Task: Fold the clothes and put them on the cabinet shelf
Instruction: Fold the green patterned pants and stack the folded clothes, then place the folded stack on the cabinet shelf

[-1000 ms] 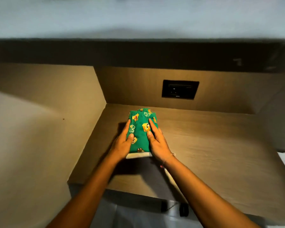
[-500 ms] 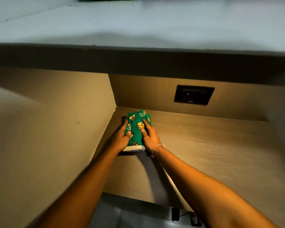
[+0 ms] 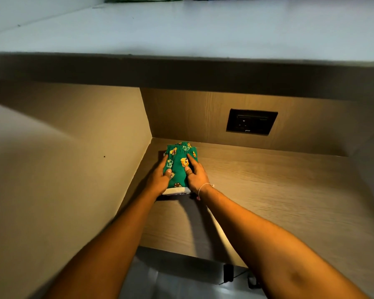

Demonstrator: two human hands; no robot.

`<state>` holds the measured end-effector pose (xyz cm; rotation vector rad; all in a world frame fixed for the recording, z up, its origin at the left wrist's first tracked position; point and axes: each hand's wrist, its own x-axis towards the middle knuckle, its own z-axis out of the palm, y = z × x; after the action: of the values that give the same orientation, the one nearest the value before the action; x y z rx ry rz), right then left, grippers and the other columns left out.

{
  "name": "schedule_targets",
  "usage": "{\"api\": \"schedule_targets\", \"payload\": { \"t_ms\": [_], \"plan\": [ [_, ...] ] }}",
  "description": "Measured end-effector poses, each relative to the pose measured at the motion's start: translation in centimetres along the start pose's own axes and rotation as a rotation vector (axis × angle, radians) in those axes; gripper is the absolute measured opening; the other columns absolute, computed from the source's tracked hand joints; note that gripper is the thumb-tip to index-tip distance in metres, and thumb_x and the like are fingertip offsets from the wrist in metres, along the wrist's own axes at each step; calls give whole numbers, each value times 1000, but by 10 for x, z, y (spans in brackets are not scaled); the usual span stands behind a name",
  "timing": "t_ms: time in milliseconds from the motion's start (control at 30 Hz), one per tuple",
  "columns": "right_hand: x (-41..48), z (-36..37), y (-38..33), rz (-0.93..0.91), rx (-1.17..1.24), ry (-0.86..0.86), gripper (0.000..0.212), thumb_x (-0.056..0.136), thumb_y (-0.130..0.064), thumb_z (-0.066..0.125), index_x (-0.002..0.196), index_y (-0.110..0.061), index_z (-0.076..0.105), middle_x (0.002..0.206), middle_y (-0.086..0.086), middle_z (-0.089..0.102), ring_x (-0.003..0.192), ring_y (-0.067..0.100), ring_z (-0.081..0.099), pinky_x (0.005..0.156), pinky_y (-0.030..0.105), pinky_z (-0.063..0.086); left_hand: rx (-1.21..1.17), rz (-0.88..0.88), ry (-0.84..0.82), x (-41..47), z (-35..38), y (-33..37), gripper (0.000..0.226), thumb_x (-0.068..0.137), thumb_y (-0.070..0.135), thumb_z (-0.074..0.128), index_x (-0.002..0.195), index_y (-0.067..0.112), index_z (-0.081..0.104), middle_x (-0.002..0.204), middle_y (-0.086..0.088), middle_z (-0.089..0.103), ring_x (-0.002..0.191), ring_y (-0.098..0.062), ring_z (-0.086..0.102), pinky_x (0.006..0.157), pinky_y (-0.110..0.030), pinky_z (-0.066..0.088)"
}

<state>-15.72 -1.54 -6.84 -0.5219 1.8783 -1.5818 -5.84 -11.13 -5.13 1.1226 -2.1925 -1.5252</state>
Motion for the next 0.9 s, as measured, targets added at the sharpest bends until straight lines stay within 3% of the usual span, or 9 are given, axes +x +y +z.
{"api": "schedule_targets", "payload": {
  "t_ms": [167, 300, 533, 633, 700, 833, 900],
  "plan": [
    [-10, -4, 0, -29, 31, -2, 49, 100, -13, 44, 145, -30, 37, 140, 12, 45, 117, 30, 58, 89, 50, 56, -65, 52, 24, -14, 4, -1, 56, 102, 13, 41, 151, 34, 23, 148, -9, 44, 122, -24, 54, 97, -45, 52],
    [-33, -17, 0, -140, 5, 36, 47, 100, -18, 45, 145, -29, 38, 138, 8, 42, 123, 27, 53, 95, 48, 53, -85, 144, 28, -33, 8, 0, 55, 102, 14, 41, 151, 33, 24, 148, -7, 44, 125, -22, 52, 99, -48, 51],
    [-119, -60, -25, -332, 58, 39, 47, 100, -12, 45, 145, -23, 38, 142, 7, 39, 130, 19, 47, 98, 31, 51, -160, 359, -3, -101, 25, 24, 55, 102, 11, 41, 152, 27, 23, 150, -4, 41, 127, -15, 51, 101, -45, 50],
    [-171, -88, -41, -445, 19, 42, 49, 100, -5, 44, 146, -16, 36, 142, 13, 39, 130, 17, 46, 98, 23, 49, -176, 441, 29, -151, 35, 45, 55, 102, 9, 41, 150, 29, 24, 148, 3, 41, 124, -2, 52, 97, -29, 51],
    [-208, -109, -51, -487, 18, 18, 49, 100, -5, 43, 147, -16, 35, 143, 11, 38, 131, 17, 46, 102, 33, 49, -166, 491, 36, -192, 44, 63, 56, 102, 11, 42, 146, 40, 23, 143, 9, 42, 119, 8, 52, 91, -16, 50],
    [-284, -157, -67, -596, -18, -15, 49, 100, -10, 43, 147, -24, 35, 138, 5, 40, 127, 12, 50, 97, 34, 52, -288, 548, -25, -277, 68, 94, 54, 102, 17, 41, 149, 37, 23, 148, 2, 41, 128, -12, 51, 95, -38, 54],
    [-321, -180, -77, -652, -20, -20, 49, 100, -14, 43, 147, -28, 35, 138, 4, 39, 127, 10, 50, 94, 30, 53, -314, 604, -51, -314, 80, 110, 55, 101, 20, 41, 151, 34, 22, 149, 2, 39, 130, -14, 50, 92, -40, 55]
  ]
}}
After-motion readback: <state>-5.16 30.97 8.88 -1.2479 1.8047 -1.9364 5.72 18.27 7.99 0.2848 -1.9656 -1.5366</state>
